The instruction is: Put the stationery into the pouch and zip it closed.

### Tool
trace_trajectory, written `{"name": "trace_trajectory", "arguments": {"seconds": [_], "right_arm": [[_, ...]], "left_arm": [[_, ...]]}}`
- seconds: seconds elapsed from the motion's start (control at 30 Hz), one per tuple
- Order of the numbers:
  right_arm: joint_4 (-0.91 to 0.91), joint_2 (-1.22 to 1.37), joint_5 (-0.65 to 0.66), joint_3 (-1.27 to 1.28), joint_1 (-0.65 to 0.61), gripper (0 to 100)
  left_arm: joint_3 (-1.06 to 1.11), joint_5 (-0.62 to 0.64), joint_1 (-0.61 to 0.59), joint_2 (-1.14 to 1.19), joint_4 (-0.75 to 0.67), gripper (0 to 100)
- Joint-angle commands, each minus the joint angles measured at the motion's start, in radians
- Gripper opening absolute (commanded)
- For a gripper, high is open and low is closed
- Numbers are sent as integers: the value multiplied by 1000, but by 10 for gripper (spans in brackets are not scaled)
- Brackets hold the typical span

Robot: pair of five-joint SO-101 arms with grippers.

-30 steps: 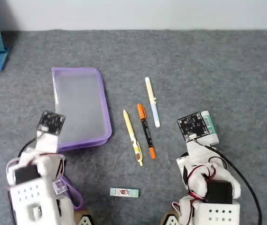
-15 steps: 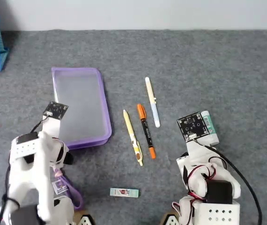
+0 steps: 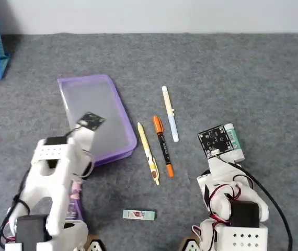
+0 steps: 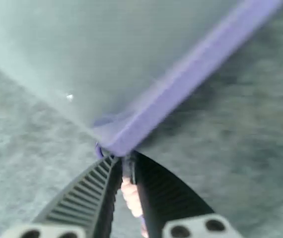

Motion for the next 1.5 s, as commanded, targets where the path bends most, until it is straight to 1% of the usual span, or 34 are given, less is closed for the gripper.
{"name": "trace_trajectory", "arguments": {"seconds": [0.0,0.1,0.2,0.33,0.47,0.5,0.57,0.63,0.7,0.77,0.83,0.97,1.03,1.13,1.23,1.33,1.47], "right_arm": [[2,-10,6,-20,12,13],[-1,-12,3,-20,13,13],[-1,-12,2,-20,13,13],[-1,-12,2,-21,16,12],[-27,-12,2,-26,102,12],[-35,-12,0,-26,130,12],[-47,-12,0,-26,171,12],[-47,-12,6,-26,182,12],[-47,-12,6,-26,180,12],[-48,-12,6,-28,170,13],[-47,-8,2,-28,127,20],[-39,-1,-20,-28,7,44],[-24,-1,-32,-28,-71,39],[-8,-1,-34,-28,-196,39],[-24,1,-37,-28,-300,39],[-45,1,-72,-28,-380,41],[-71,27,-83,-28,-464,39]], "left_arm": [[-102,110,89,-117,54,12],[-163,193,180,-181,94,12],[-214,267,287,-222,104,12],[-265,356,404,-233,64,12],[-272,425,466,-233,9,28],[-274,431,474,-233,28,59],[-275,437,479,-239,68,178],[-280,497,466,-242,104,281],[-306,545,425,-242,138,310],[-344,522,377,-244,175,310],[-400,494,308,-244,239,310],[-515,411,101,-244,358,309],[-544,354,-21,-244,381,309],[-549,239,-203,-244,374,309],[-527,153,-336,-244,348,309],[-476,100,-416,-244,308,309],[-394,72,-474,-244,232,309]]}}
